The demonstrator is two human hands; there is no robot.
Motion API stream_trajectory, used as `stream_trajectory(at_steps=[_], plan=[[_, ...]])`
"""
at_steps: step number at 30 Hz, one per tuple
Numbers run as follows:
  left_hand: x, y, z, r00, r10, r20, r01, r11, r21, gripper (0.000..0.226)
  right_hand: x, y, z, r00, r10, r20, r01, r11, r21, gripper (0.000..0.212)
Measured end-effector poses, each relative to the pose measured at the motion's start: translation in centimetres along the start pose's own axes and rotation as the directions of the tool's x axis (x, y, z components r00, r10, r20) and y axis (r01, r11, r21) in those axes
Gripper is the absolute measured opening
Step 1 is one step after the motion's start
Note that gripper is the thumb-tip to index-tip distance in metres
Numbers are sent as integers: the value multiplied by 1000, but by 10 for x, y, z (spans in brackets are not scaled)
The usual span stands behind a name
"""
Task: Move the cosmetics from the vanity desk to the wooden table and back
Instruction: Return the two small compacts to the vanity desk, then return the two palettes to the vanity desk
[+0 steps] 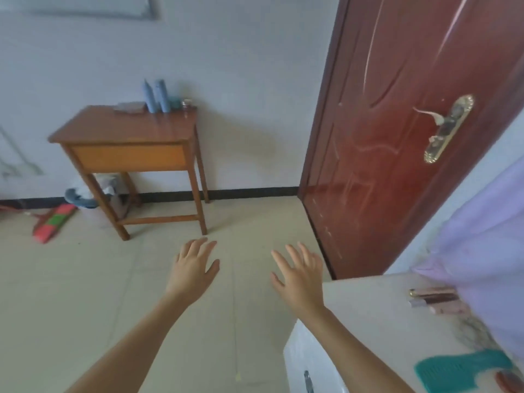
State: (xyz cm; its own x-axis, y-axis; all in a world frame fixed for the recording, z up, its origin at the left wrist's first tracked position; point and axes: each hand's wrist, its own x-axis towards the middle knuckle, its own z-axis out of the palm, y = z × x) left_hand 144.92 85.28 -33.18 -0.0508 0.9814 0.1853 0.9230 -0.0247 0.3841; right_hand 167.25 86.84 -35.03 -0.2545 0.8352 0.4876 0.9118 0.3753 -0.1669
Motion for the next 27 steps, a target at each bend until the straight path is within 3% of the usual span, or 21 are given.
stream_trajectory(at_steps=[3,11,17,27], plan=[[5,-57,-60,989,-81,-126,76,996,-44,44,49,-76,7,993,-117,-3,117,992,42,43],[23,-189,-231,907,-79,-414,61,997,-57,42,171,-260,-9,979,-191,-69,199,970,139,43],[15,-259,-312,886,-97,-453,135,989,54,44,235,-340,-26,924,-347,-163,363,928,81,47],[34,-340,-396,844,-155,-513,274,947,165,46,317,-454,-25,846,-496,-196,514,856,55,49]])
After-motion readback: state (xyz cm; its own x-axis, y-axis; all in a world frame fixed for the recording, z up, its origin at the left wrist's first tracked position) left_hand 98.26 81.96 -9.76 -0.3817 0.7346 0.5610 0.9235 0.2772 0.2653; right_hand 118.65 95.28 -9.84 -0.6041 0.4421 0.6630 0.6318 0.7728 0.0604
